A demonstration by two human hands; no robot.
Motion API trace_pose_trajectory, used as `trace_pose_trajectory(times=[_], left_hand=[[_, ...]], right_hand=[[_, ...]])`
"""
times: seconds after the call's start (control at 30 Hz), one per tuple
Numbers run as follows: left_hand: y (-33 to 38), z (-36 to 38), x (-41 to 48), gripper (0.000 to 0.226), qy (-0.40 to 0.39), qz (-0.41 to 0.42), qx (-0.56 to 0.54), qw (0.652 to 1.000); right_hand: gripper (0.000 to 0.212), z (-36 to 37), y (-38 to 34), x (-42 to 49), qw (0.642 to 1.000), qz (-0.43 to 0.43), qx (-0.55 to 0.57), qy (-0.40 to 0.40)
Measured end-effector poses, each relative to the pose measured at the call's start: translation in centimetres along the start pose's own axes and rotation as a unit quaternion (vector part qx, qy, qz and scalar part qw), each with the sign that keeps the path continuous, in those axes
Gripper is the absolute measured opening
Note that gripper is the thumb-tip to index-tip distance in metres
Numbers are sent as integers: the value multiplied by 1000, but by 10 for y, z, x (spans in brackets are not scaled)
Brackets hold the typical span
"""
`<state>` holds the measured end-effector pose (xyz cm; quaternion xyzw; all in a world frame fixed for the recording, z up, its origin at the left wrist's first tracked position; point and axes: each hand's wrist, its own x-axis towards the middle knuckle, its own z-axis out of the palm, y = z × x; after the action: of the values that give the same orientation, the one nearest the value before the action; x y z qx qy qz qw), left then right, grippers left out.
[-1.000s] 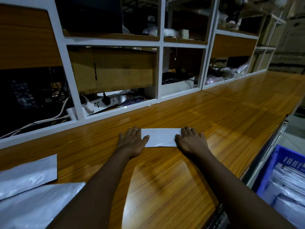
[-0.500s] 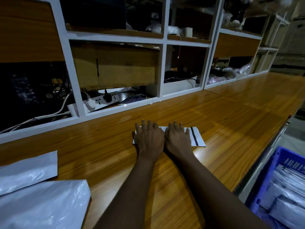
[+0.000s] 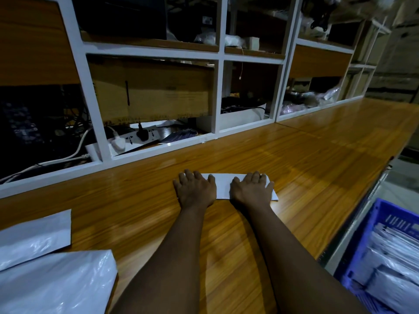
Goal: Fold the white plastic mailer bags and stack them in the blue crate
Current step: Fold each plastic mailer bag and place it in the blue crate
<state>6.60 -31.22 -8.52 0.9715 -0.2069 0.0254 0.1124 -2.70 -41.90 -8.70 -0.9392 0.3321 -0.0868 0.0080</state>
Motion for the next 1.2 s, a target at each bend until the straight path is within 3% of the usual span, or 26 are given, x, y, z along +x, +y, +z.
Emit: trace_pose_trajectory(times=[0.27,0.33,0.43,0.6,0.67,0.77,0.87,0.93,1.07,1.2], left_hand=[[-11,-15,-3,69,-31,18,5,999],[-9,-19,-10,65,32,18,20,999],[-2,-22,-19,51,160,106,64,979],[9,-20,-16,46,238,144,3,961],[15,-17,-11,48,204,157,13,966],[16,-7,0,47,143,201,31,969],[11,-4,-1,51,85,236,-40,967],[9,-6,-6,50,53,249,-82,964],[8,-5,-5,34,59,262,-88,959],[5,-7,-1,38,54,252,-51,965]], right_hand=[[71,0,45,16,998,11,50,-29],[64,-5,44,11,999,-9,19,38],[51,-14,32,7,991,-60,0,118],[27,-12,-5,15,971,-122,94,184],[26,-5,-13,19,967,-125,124,185],[31,4,-15,24,979,-141,95,113],[43,5,-14,26,983,-154,78,65],[40,4,-14,25,979,-172,83,69],[25,2,-12,21,975,-189,88,82],[49,0,-6,20,984,-177,24,11]])
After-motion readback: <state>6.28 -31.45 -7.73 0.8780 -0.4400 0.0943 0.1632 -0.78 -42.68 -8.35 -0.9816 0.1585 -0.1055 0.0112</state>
